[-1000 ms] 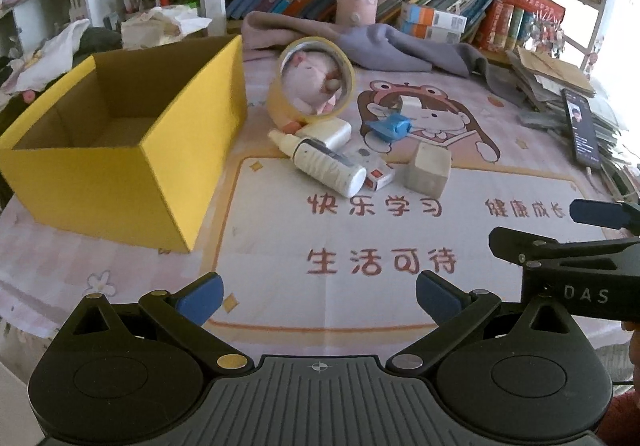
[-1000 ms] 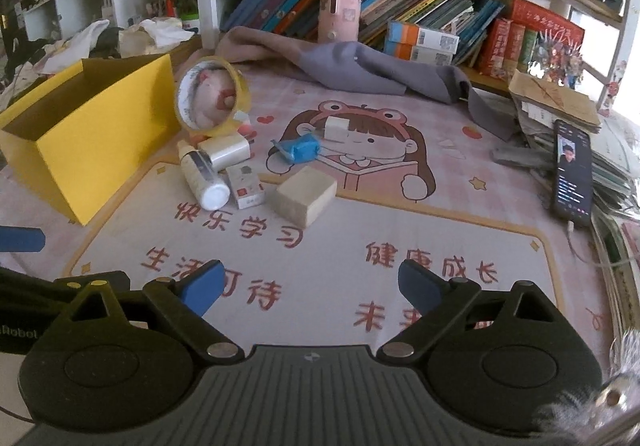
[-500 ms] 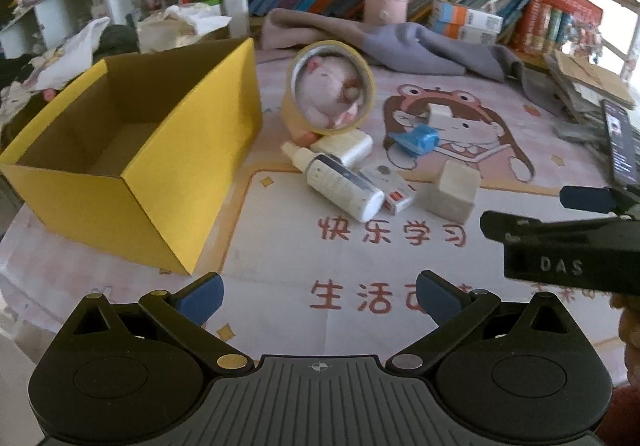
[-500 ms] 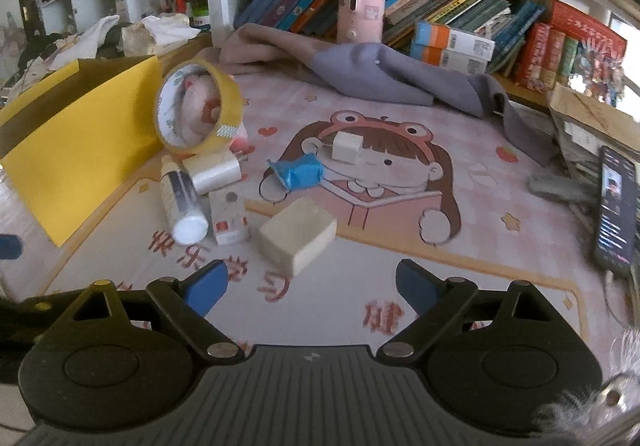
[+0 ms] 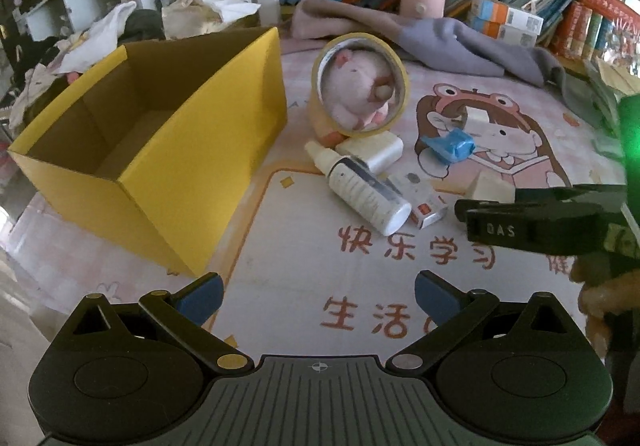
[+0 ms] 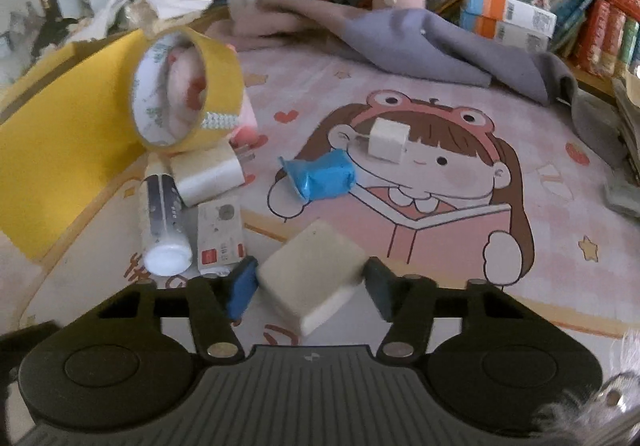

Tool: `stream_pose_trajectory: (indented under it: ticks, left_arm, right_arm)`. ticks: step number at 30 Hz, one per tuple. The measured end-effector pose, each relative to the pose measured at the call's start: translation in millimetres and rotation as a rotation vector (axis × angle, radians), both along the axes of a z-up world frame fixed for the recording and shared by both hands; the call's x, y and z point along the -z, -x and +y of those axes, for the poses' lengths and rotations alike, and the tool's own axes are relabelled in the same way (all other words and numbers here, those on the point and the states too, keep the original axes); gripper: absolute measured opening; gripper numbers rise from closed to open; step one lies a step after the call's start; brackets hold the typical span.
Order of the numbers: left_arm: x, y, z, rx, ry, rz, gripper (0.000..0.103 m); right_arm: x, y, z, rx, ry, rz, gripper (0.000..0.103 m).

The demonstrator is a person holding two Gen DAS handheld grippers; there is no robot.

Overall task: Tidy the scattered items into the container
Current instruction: 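Grasp the white soap bar with the right tool while the left tool grasps the white bottle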

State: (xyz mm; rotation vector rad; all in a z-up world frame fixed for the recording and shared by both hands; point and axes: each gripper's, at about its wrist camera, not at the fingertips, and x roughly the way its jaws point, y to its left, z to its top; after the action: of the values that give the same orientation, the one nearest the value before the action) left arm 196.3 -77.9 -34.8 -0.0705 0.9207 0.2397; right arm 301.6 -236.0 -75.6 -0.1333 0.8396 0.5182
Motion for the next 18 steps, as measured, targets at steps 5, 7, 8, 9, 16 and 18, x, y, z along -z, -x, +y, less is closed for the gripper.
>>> stream_pose_trajectory:
  ticks: [5, 7, 8, 9, 16, 18]
  left_arm:
    - [0.5, -18.8, -5.7, 0.013, 0.028, -0.027, 0.099]
    - [0.8, -31.2, 0.4, -0.022, 0.078, -0.048, 0.099]
    - [1.9, -36.8, 3.8, -0.044, 0.102, -0.053, 0.099]
    - [3.9, -44.4, 8.4, -0.078, 0.132, -0.056, 0.099]
    - [25.0, -86.2, 19.1, -0.179, 0.187, -0.028, 0.085]
    - [33.1, -94.1, 20.7, -0.202, 0.187, 0.003, 0.074]
  right_arm:
    - [-6.6, 6.2, -18.5, -0.018, 0.018, -0.014, 0.044]
    - [-8.0, 9.0, -28.7, -0.012, 0.027, -0.013, 0.044]
    - [-8.5, 10.8, -33.7, -0.011, 0.031, -0.009, 0.044]
    - [-9.1, 12.6, -38.2, -0.011, 0.032, -0.008, 0.044]
    - [-17.7, 24.9, -48.8, -0.063, 0.031, -0.077, 0.045]
    - [-18.6, 26.9, -50.6, -0.074, 0.028, -0.082, 0.046]
